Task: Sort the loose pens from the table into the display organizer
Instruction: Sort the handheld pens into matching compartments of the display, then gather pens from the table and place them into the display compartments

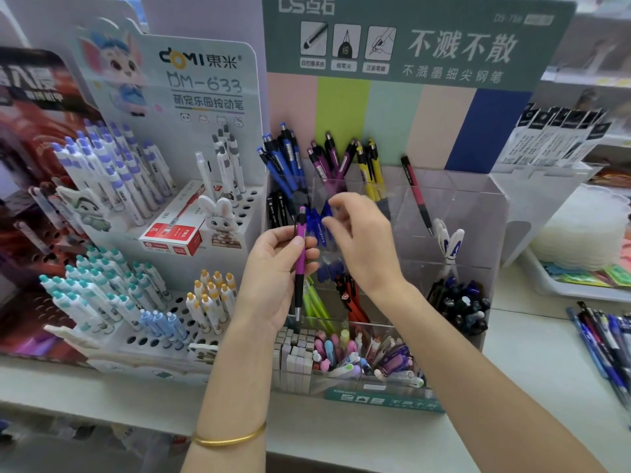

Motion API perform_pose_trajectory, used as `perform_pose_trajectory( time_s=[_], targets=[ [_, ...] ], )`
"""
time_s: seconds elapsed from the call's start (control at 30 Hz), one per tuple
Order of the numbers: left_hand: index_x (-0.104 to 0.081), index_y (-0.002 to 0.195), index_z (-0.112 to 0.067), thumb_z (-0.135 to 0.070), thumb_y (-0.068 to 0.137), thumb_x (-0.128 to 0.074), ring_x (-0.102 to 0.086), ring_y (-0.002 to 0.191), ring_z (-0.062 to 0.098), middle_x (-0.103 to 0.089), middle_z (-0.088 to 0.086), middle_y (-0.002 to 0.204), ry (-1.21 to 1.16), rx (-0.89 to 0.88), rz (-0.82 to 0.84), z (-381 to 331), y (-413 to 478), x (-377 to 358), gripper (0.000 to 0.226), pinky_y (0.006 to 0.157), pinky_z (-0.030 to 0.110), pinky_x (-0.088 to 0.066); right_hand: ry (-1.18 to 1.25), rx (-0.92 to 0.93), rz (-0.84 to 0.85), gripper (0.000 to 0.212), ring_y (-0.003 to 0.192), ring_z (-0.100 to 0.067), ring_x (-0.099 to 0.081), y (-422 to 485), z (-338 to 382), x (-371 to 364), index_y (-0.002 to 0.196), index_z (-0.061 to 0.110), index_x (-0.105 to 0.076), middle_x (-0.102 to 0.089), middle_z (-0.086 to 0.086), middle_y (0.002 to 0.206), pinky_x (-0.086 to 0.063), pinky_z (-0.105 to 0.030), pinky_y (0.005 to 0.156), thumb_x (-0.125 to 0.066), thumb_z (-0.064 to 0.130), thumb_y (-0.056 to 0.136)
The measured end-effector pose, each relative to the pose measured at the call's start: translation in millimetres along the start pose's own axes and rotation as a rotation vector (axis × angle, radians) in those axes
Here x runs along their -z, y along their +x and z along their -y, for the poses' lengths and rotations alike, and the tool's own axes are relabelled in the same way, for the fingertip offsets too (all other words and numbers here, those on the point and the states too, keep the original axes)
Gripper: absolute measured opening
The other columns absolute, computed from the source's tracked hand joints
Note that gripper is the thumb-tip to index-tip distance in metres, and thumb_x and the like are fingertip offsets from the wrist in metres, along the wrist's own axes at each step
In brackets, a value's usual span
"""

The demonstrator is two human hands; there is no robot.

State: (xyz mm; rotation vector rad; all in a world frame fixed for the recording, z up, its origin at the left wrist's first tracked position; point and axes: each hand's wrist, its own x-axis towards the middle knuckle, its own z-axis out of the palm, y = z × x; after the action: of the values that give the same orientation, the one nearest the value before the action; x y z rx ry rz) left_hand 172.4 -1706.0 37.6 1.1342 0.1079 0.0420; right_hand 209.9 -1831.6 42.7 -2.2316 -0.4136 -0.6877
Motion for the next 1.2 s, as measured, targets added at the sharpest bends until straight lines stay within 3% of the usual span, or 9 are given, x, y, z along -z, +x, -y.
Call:
perform_pose_trajectory(
  time_s=[0.13, 0.2, 0.37, 0.53, 0.63, 0.77, 0.9, 1.0, 1.2],
  targets=[
    [-0.059, 0.104, -0.011, -0.003, 0.097, -0.052, -0.066, 0.073, 0.010, -0.066, 0.003, 0.088, 0.106, -0.056, 0.038, -5, 4, -7, 0.013, 0.066, 0.024, -0.055, 0.394, -0.235, 0.199, 0.003, 0.061, 0.004, -0.055, 11, 18, 26, 0.090, 0.024, -0.066, -0.061, 0.013, 0.071, -0.043, -0.013, 0.057, -0.063, 0.022, 0.091],
    [-0.060, 0.103, -0.011, -0.005, 0.096, -0.053, -0.067, 0.074, 0.011, -0.068, 0.004, 0.088, 0.132, -0.072, 0.060, -9, 7, -12, 0.011, 0.066, 0.025, -0.055, 0.416, -0.255, 0.270, 0.010, 0.059, 0.006, -0.057, 18, 23, 31, 0.087, 0.024, -0.065, -0.064, 0.009, 0.073, -0.044, -0.011, 0.056, -0.070, 0.016, 0.086],
    [-0.057, 0.105, -0.014, -0.006, 0.096, -0.054, -0.067, 0.068, 0.009, -0.067, 0.007, 0.094, 0.103, -0.030, 0.043, -21, 14, -15, 0.012, 0.063, 0.021, -0.056, 0.568, -0.269, -0.032, 0.007, 0.056, -0.005, -0.058, 61, 31, 52, 0.094, 0.011, -0.060, -0.065, -0.002, 0.076, -0.044, -0.018, 0.045, -0.062, 0.005, 0.090],
    [-0.056, 0.110, -0.013, -0.002, 0.095, -0.055, -0.067, 0.067, 0.008, -0.066, 0.010, 0.101, 0.073, -0.003, 0.040, -26, 15, -13, 0.018, 0.062, 0.020, -0.057, 0.284, -0.073, -0.255, 0.010, 0.076, -0.014, -0.062, 94, 39, 57, 0.099, 0.007, -0.064, -0.064, 0.003, 0.084, -0.054, -0.031, 0.070, -0.062, 0.007, 0.089],
    [-0.057, 0.108, -0.014, -0.003, 0.095, -0.055, -0.067, 0.068, 0.009, -0.067, 0.010, 0.101, 0.075, 0.013, 0.039, -26, 16, -10, 0.017, 0.062, 0.020, -0.056, 0.068, -0.071, -0.213, 0.014, 0.084, -0.015, -0.062, 100, 37, 44, 0.100, 0.007, -0.068, -0.067, 0.001, 0.089, -0.052, -0.039, 0.081, -0.065, 0.014, 0.087],
    [-0.057, 0.105, -0.016, -0.003, 0.095, -0.054, -0.066, 0.068, 0.009, -0.067, 0.009, 0.101, 0.083, 0.036, 0.044, -28, 15, -7, 0.017, 0.060, 0.019, -0.056, -0.416, -0.066, -0.081, 0.027, 0.107, -0.024, -0.049, 101, 34, 29, 0.104, 0.019, -0.070, -0.060, -0.002, 0.110, -0.039, -0.029, 0.078, -0.064, 0.039, 0.087],
    [-0.057, 0.106, -0.016, -0.003, 0.096, -0.053, -0.066, 0.066, 0.008, -0.067, 0.009, 0.100, 0.104, 0.052, 0.064, -29, 14, -8, 0.016, 0.059, 0.019, -0.055, -0.787, -0.006, 0.053, 0.038, 0.113, -0.028, -0.041, 97, 34, 20, 0.102, 0.019, -0.072, -0.053, -0.005, 0.115, -0.034, -0.037, 0.085, -0.063, 0.052, 0.084],
    [-0.058, 0.107, -0.016, -0.003, 0.097, -0.053, -0.066, 0.068, 0.009, -0.067, 0.008, 0.100, 0.122, 0.058, 0.093, -30, 11, -12, 0.017, 0.061, 0.019, -0.056, -0.754, 0.010, -0.008, 0.042, 0.108, -0.028, -0.043, 94, 31, 30, 0.097, 0.019, -0.072, -0.053, -0.004, 0.109, -0.033, -0.036, 0.083, -0.067, 0.055, 0.078],
    [-0.059, 0.108, -0.015, -0.005, 0.096, -0.054, -0.067, 0.072, 0.009, -0.068, 0.006, 0.099, 0.180, 0.070, 0.233, -18, -4, -42, 0.017, 0.066, 0.024, -0.056, -0.338, 0.024, -0.243, 0.020, 0.081, -0.019, -0.045, 47, 8, 74, 0.076, 0.020, -0.072, -0.047, 0.003, 0.079, -0.039, -0.032, 0.069, -0.076, 0.039, 0.071]
  ],
)
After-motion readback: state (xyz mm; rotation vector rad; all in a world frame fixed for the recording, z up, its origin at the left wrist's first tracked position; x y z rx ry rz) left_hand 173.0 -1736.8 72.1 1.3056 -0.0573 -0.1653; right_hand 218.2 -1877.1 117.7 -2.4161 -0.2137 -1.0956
